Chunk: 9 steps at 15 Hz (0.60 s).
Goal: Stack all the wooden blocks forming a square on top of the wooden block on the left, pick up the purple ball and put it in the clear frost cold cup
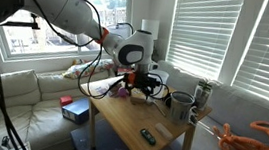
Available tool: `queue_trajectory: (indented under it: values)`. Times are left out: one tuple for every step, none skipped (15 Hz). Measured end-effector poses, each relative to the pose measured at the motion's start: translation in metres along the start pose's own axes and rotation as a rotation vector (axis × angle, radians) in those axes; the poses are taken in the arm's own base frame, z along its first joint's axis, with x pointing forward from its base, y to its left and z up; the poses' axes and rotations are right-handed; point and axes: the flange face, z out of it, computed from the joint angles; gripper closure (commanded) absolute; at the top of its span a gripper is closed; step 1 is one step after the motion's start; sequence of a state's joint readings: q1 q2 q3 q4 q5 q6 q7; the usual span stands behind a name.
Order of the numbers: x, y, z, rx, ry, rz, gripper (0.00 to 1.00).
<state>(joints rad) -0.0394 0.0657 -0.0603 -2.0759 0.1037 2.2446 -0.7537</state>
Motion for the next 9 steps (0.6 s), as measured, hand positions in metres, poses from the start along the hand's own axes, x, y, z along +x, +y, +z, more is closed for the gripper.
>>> queue_trajectory:
  values:
    - [-0.0001,-0.0001,0.0004,0.001,-0.001,-0.001,0.34]
    - [-0.0002,-0.0001,0.0009,0.002,-0.002,-0.002,0.41]
    - [0.0001,0.0000,0.0005,0.002,-0.002,-0.003,0.41]
    - [0.0004,0.0001,0.0000,0.003,-0.003,-0.004,0.41]
    - [0.0002,-0.0001,0.0002,0.006,-0.006,-0.005,0.41]
    - [0.0001,-0.0004,0.0001,0.009,-0.009,-0.006,0.41]
    - [0.0001,-0.0007,-0.0001,0.012,-0.012,-0.007,0.41]
    - [0.0006,-0.0012,-0.0009,0.015,-0.015,-0.012,0.41]
    - [0.0012,-0.0026,-0.0030,0.018,-0.019,-0.020,0.41]
